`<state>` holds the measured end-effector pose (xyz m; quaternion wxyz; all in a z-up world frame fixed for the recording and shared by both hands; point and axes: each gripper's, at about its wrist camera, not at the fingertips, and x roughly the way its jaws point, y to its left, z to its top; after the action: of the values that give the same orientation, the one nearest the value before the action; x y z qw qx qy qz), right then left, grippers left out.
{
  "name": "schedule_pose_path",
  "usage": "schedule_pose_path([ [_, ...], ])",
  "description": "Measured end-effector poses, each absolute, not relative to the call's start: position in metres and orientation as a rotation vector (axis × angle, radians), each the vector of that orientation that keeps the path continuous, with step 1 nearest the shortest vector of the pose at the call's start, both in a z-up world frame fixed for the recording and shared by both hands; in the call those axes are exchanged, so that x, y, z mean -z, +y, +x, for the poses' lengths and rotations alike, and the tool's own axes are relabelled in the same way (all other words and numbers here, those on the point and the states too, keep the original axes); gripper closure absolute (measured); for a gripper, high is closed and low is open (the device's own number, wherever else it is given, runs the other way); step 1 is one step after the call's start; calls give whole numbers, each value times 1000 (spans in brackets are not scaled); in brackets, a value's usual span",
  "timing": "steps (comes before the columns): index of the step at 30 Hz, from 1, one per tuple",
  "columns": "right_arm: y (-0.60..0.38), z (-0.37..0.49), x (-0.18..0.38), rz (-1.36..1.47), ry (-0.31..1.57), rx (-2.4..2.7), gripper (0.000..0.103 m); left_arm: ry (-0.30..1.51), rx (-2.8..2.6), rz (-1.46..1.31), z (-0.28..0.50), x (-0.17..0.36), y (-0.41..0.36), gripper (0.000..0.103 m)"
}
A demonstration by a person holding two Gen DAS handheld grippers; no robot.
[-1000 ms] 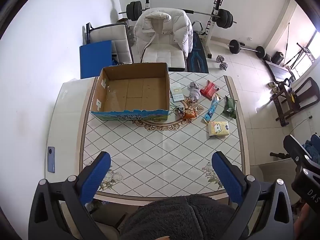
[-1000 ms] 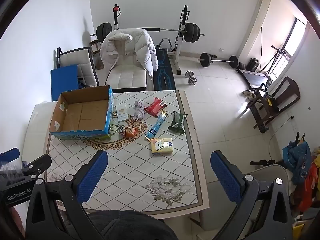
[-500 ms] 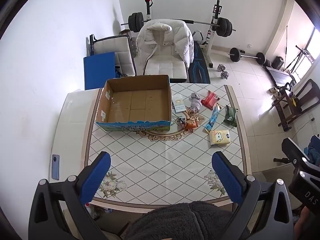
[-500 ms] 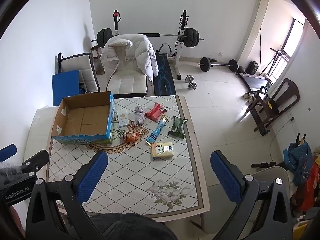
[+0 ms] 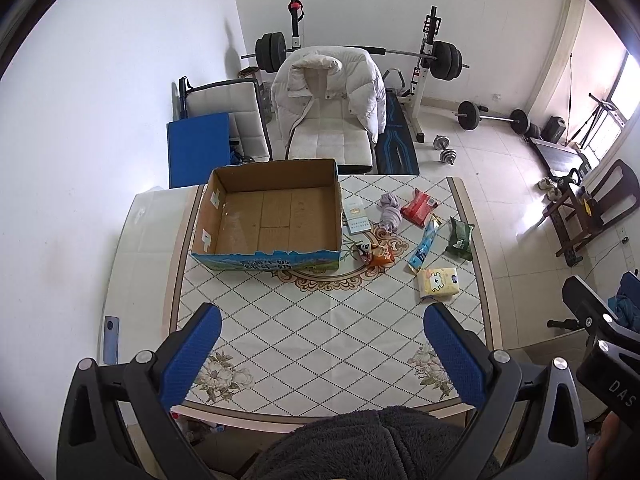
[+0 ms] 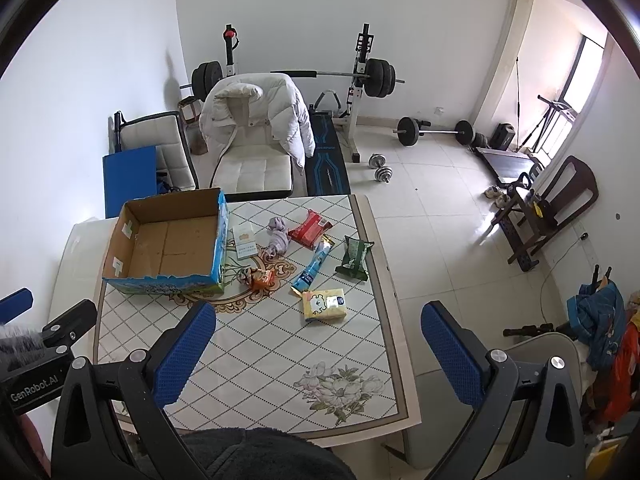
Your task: Organize soft objects
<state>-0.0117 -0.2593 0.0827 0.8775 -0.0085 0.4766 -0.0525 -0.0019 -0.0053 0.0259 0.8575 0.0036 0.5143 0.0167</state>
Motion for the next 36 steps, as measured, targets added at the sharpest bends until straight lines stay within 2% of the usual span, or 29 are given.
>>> schedule_pose_path([
  [36,-269,-7,-87,-10,980,114,0,1070,-25,5,1,-33,-11,0],
])
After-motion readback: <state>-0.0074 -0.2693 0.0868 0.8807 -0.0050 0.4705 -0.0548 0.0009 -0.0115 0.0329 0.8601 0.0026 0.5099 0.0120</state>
